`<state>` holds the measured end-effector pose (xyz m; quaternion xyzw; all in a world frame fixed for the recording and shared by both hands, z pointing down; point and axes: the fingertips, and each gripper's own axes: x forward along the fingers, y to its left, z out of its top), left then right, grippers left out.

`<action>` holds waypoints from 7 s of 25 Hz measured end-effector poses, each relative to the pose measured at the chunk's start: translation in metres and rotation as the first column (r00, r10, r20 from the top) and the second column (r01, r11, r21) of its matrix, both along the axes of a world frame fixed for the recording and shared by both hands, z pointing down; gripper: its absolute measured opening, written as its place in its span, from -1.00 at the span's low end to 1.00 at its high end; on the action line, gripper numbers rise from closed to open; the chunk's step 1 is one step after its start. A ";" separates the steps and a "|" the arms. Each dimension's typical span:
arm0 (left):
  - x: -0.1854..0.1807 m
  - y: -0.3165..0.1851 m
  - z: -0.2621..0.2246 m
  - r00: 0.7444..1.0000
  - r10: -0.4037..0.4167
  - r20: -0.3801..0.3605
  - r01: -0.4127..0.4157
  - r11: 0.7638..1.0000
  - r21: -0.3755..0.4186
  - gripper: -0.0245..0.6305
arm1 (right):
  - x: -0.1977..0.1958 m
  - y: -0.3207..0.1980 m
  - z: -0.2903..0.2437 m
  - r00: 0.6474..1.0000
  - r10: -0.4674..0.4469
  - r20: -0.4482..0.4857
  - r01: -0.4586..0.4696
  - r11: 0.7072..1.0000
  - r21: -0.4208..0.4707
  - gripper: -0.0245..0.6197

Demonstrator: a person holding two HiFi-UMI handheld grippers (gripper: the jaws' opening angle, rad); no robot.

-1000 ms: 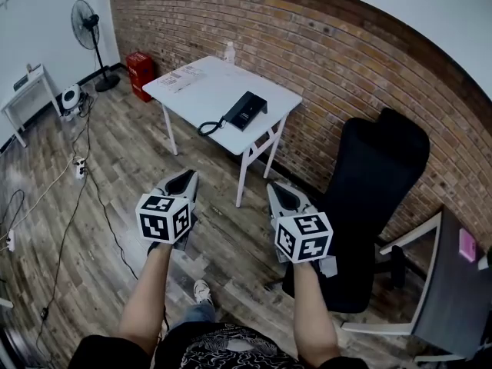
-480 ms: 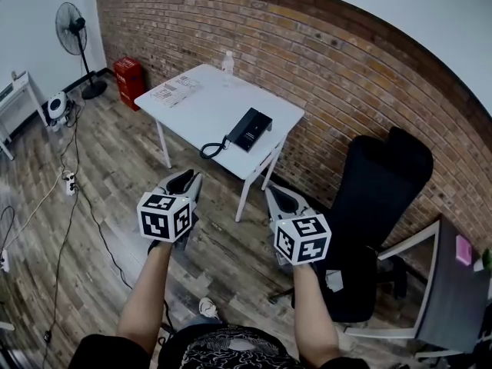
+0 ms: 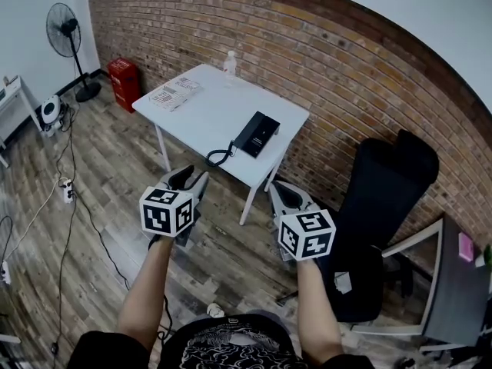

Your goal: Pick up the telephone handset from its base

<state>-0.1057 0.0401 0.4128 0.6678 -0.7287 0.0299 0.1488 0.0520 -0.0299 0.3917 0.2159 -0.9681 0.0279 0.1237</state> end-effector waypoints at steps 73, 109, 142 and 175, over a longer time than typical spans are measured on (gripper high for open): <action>-0.116 -0.392 0.173 0.575 0.568 -0.589 -0.762 0.633 -0.133 -0.39 | -0.144 -0.341 0.059 0.915 0.393 -0.092 -0.400 0.914 -0.073 -0.93; -0.088 -0.401 0.196 0.238 0.544 -0.804 -0.923 0.385 -0.012 -0.69 | -0.125 -0.315 0.093 0.797 0.584 -0.154 -0.601 0.792 -0.105 -0.92; -0.161 -0.405 0.074 0.383 0.563 -0.732 -0.665 0.718 0.204 -0.70 | -0.188 -0.329 0.057 0.923 0.375 -0.088 -0.382 0.921 -0.078 -0.93; -0.301 -0.273 -0.075 0.939 0.061 -0.339 0.054 0.946 0.319 -0.70 | -0.280 -0.328 -0.037 0.995 0.028 0.091 -0.034 0.997 0.067 -0.93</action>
